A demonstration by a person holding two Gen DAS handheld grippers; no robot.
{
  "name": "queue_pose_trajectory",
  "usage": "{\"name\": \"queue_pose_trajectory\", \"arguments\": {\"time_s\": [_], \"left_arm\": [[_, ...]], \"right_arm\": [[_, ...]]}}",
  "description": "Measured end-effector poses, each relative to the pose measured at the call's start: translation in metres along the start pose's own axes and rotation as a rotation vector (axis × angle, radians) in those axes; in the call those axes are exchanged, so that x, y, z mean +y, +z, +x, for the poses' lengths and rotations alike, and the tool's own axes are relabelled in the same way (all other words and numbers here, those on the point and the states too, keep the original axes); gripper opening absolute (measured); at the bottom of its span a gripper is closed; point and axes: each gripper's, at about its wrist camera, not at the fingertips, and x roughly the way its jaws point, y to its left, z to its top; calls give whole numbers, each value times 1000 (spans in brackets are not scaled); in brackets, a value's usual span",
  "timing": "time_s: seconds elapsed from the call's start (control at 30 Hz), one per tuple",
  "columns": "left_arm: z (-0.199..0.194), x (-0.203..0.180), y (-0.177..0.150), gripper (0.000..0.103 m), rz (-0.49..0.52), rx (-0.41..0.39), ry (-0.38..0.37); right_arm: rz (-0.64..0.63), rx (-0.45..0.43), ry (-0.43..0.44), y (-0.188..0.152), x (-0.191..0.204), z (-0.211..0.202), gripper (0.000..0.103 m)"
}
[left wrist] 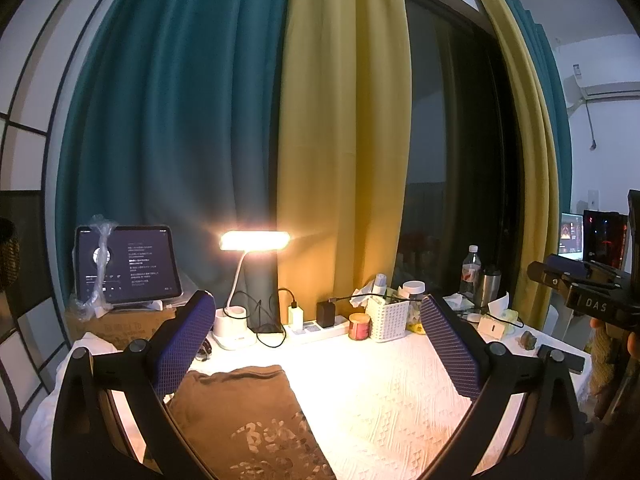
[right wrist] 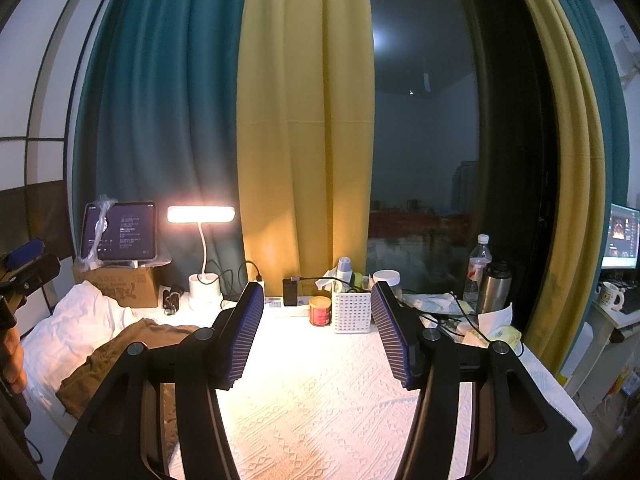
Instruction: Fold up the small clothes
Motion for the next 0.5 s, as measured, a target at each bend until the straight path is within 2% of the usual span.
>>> {"name": "queue_pose_trajectory", "arguments": {"time_s": [0.27,0.33,0.5], "left_arm": [[2,-1,0,101,16,14,4],[4,3,0,101,2,33,-29],[5,9,-1,101,-17,54,-50]], "right_arm": [[0,1,-1,0,0,1,59],[0,2,-1,0,0,0,59],[1,4,-2,-1,-1,0,59]]}}
